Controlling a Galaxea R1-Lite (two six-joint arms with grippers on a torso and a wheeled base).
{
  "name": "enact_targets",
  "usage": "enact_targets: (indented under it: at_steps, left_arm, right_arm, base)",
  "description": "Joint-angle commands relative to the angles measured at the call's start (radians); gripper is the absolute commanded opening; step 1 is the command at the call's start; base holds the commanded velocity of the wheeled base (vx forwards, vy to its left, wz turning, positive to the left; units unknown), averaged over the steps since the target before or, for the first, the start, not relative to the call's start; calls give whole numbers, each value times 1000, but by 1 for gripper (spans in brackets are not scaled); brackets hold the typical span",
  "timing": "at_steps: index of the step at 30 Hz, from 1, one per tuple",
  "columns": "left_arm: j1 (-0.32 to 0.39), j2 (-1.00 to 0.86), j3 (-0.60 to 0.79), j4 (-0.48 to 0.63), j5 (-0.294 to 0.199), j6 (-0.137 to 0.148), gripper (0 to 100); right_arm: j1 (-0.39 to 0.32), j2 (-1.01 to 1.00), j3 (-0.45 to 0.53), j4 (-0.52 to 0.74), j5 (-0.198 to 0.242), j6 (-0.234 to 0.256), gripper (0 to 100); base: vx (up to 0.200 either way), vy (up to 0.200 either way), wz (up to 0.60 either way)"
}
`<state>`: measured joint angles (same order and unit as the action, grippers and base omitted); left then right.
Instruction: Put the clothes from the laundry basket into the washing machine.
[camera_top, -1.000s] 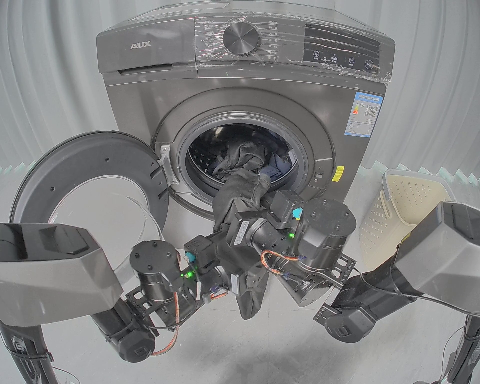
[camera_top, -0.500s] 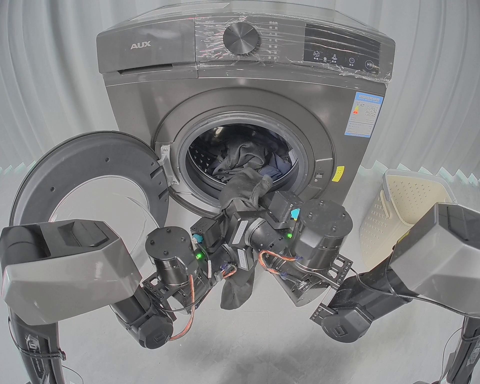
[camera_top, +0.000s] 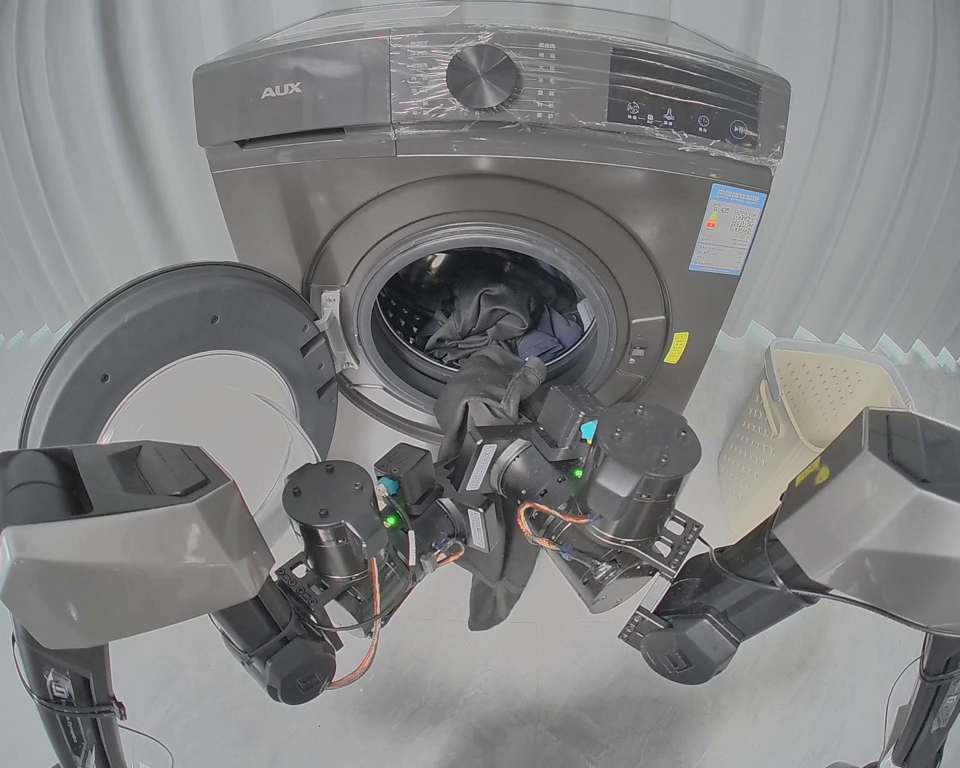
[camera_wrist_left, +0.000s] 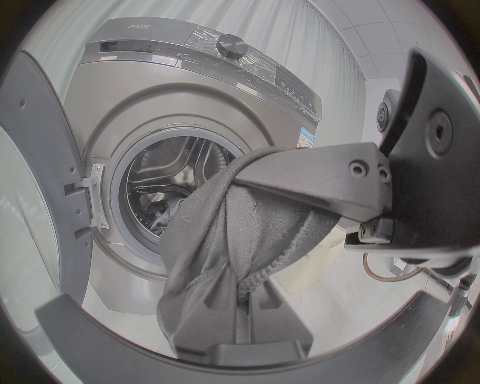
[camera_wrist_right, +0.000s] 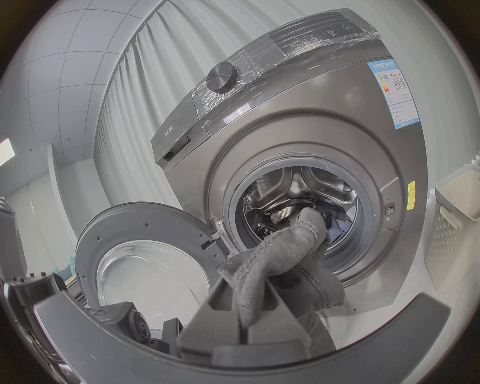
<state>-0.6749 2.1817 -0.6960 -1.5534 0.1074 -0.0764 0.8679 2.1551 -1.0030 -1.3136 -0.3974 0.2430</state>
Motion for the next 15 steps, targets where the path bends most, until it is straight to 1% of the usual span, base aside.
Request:
enact_targets:
  at_steps: [1,8,9,13,15]
  left_arm:
    - [1,-5,16,-1,-2,0,0]
    - [-5,-66,90,-2,-20,7,0]
    - [-6,-79,101,-1,-26,9,0]
    - [-6,-123,151,-1,-60,9,0]
    - [0,-143,182,-1,-77,9,0]
  right_arm:
    - [0,3,1,-1,0,-1,0]
    - [5,3,15,-6,6,12,0]
    - [6,3,24,-9,11,12,100]
    - [13,8,43,-26,17,16,100]
    - [11,-1,69,-27,22,24,100]
  base:
    - [0,0,0]
    - [0,0,0]
    - [0,0,0]
    - [0,0,0]
    - [0,0,0]
